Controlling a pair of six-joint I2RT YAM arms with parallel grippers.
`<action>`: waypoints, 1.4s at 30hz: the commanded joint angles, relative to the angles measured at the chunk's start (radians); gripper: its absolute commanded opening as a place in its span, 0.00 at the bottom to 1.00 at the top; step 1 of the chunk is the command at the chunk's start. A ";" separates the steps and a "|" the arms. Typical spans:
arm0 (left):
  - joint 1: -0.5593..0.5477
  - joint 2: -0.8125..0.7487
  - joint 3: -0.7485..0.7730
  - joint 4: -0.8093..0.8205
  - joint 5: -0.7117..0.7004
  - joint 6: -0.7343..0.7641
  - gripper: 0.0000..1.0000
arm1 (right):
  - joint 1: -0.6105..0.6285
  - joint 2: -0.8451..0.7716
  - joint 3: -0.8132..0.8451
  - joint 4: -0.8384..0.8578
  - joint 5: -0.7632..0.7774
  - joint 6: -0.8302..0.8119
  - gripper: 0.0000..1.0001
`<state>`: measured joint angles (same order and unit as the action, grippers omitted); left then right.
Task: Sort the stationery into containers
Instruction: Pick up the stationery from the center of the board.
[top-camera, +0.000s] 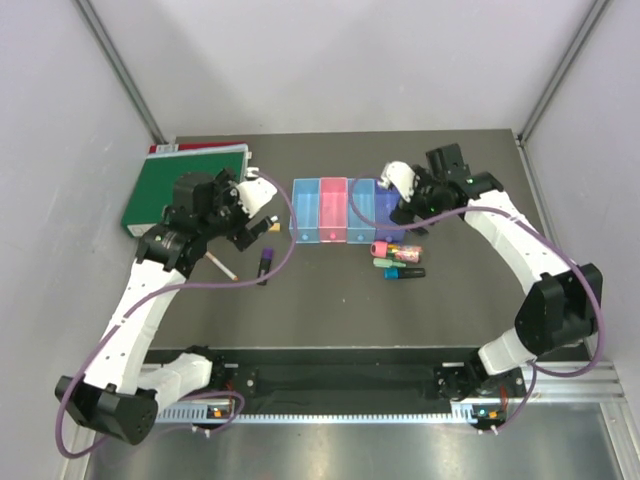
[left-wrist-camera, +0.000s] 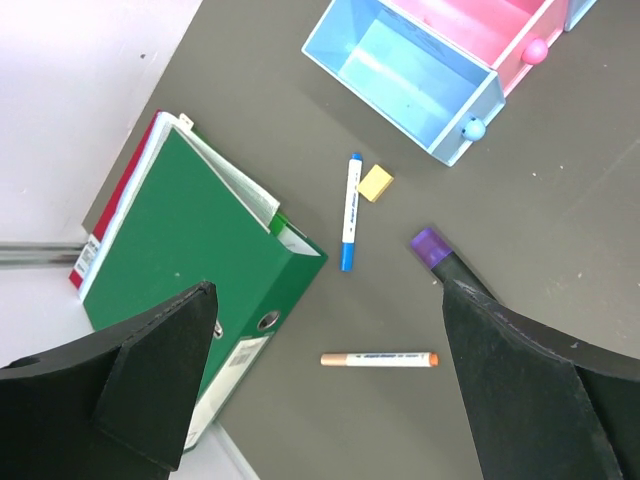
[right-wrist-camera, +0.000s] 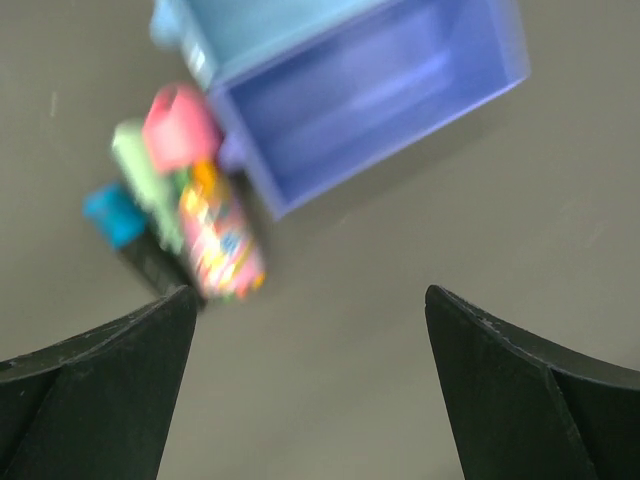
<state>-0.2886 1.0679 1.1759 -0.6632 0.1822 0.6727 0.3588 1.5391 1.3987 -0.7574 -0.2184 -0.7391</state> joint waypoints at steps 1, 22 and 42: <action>0.002 -0.063 0.016 -0.044 -0.003 0.001 0.99 | -0.027 -0.086 -0.160 -0.083 -0.032 -0.235 0.94; 0.002 -0.048 0.125 -0.150 -0.061 0.036 0.99 | -0.093 0.087 -0.251 0.021 -0.130 -0.385 0.82; 0.000 0.000 0.139 -0.128 -0.064 0.031 0.99 | -0.103 0.219 -0.219 0.081 -0.157 -0.359 0.70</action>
<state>-0.2886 1.0630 1.2800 -0.8169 0.1150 0.7021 0.2657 1.7374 1.1332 -0.7059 -0.3260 -1.0981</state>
